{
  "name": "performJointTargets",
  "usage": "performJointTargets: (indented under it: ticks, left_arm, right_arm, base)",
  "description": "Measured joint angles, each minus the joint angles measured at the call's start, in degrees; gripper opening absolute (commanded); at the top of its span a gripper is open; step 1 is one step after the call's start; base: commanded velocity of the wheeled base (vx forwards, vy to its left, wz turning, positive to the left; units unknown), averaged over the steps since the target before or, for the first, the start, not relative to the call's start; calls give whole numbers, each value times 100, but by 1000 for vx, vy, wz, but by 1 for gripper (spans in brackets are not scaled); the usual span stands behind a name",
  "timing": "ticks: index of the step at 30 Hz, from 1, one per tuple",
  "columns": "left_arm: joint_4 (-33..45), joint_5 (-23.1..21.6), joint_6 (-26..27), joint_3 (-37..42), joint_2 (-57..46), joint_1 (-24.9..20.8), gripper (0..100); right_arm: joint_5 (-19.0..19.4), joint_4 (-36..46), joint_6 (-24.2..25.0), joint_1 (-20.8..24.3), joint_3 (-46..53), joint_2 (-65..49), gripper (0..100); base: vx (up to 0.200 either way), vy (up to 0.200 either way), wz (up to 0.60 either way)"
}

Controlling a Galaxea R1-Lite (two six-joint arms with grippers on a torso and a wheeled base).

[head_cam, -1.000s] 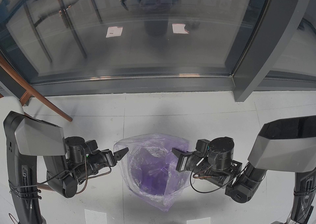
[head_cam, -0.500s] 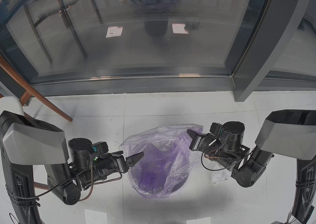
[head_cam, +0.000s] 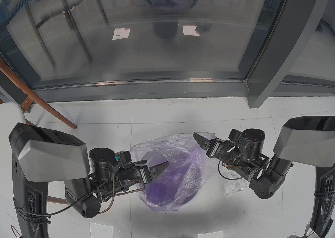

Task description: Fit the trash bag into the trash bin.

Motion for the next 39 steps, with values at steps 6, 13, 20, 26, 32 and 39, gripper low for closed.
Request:
performJointTargets:
  ticks: [6, 13, 20, 26, 32, 39]
  left_arm:
    - [0, -2, -224, -74, 71, -182, 100]
    - [0, 17, -1218, -505, 154, -334, 100]
    - [141, 30, -1415, -962, 272, -378, 100]
    - [156, 33, -1429, -1095, 385, -389, 100]
    - [163, 26, -1436, -1196, 446, -389, 100]
    - [150, 30, -1442, -1207, 473, -400, 100]
  right_arm:
    - [4, -59, 196, 67, 1290, -323, 100]
    - [-40, -171, 580, 188, 2136, -522, 100]
    - [-119, -189, 807, 681, 2089, -328, 100]
    - [-522, -202, 875, 1042, 1783, 30, 0]
    - [-557, -202, 1036, 1153, 1668, 247, 0]
    - [-579, -677, 1050, 1123, 1651, 477, 0]
  base:
    - [0, 0, 0]
    - [0, 0, 0]
    - [0, 0, 0]
    - [0, 0, 0]
    - [0, 0, 0]
    - [0, 0, 0]
